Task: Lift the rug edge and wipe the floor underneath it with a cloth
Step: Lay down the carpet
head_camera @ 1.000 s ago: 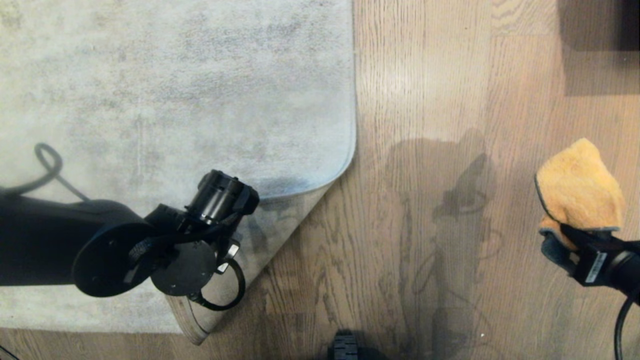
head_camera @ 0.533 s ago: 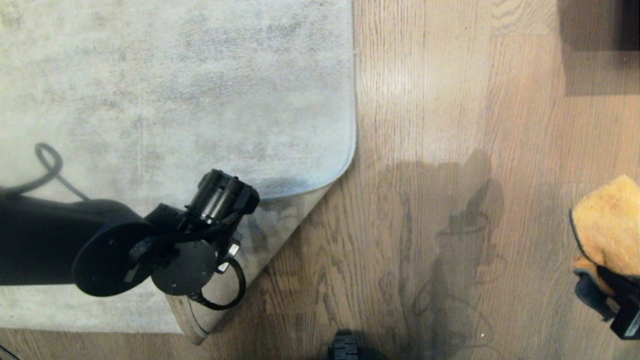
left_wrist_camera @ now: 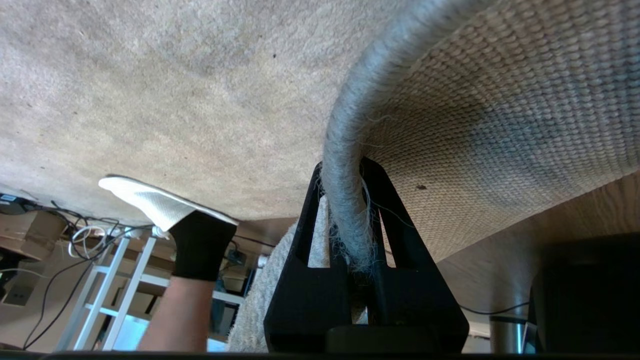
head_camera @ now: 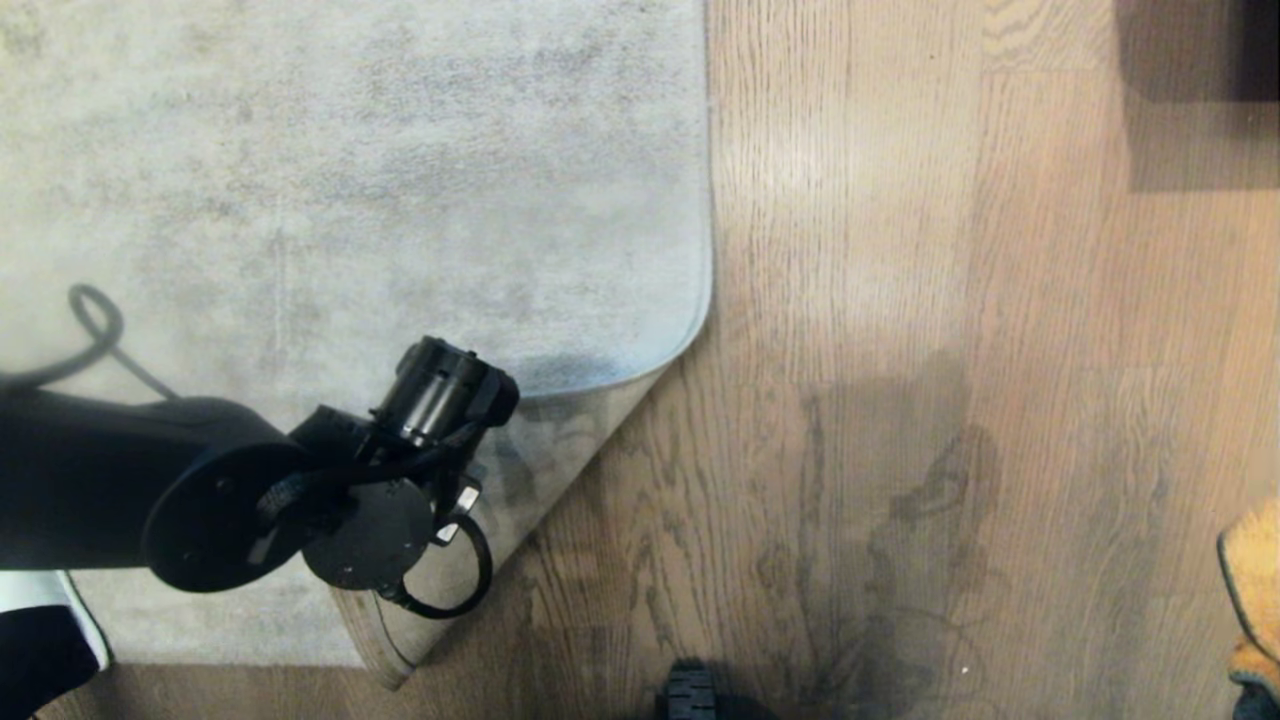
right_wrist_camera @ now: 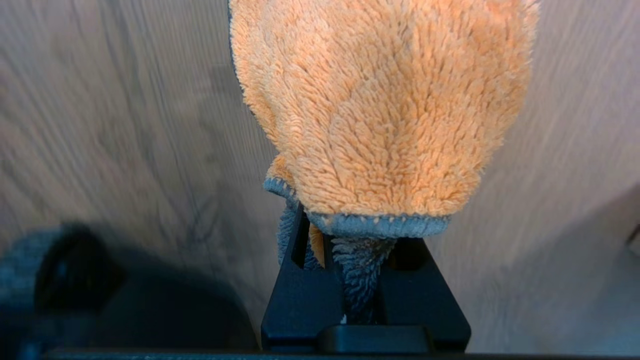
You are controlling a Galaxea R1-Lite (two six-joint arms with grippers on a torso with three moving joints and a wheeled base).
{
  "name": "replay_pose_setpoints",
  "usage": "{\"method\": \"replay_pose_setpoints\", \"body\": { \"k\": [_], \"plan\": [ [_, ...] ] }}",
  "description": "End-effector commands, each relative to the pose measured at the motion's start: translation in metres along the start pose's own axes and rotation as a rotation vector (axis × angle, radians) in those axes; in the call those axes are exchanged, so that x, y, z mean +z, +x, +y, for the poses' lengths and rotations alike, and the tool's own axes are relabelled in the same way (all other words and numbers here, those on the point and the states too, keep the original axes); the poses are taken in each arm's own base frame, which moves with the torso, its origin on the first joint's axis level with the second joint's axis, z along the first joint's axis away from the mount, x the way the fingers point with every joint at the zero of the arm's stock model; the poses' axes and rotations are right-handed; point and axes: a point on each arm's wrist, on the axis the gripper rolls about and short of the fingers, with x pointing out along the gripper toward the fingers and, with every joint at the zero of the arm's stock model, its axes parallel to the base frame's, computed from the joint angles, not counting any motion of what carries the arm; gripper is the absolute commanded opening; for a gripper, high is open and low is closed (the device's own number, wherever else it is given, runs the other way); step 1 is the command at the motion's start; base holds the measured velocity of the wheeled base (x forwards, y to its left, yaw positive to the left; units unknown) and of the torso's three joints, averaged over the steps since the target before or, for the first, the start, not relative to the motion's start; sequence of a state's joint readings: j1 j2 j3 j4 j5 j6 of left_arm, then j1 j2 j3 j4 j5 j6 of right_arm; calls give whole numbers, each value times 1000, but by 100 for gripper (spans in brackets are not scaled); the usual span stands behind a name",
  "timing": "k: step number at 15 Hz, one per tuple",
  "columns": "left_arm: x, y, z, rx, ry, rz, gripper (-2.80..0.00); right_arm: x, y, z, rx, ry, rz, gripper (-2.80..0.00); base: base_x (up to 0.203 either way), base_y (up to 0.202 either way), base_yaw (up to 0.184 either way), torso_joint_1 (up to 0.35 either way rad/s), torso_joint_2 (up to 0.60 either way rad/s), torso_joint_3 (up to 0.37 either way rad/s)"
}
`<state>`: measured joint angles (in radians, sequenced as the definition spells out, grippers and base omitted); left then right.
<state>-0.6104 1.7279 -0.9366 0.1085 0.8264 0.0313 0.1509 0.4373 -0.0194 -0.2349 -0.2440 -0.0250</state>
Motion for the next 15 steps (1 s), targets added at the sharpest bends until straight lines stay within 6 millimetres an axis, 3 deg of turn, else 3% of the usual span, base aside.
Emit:
{"method": "replay_pose_setpoints", "body": {
  "k": [1,9,15],
  "plan": [
    [0,0,0,5,0,0,-280,-14,-17,-3,23,-6,-15,-280,0,0,0,0,0,0],
    [0,-1,1,5,-3,-3,-280,-31,-15,3,266,-77,82,-280,0,0,0,0,0,0],
    [0,-2,3,6,-9,-6,-280,-31,-15,3,265,-21,96,-280,0,0,0,0,0,0]
  ]
}}
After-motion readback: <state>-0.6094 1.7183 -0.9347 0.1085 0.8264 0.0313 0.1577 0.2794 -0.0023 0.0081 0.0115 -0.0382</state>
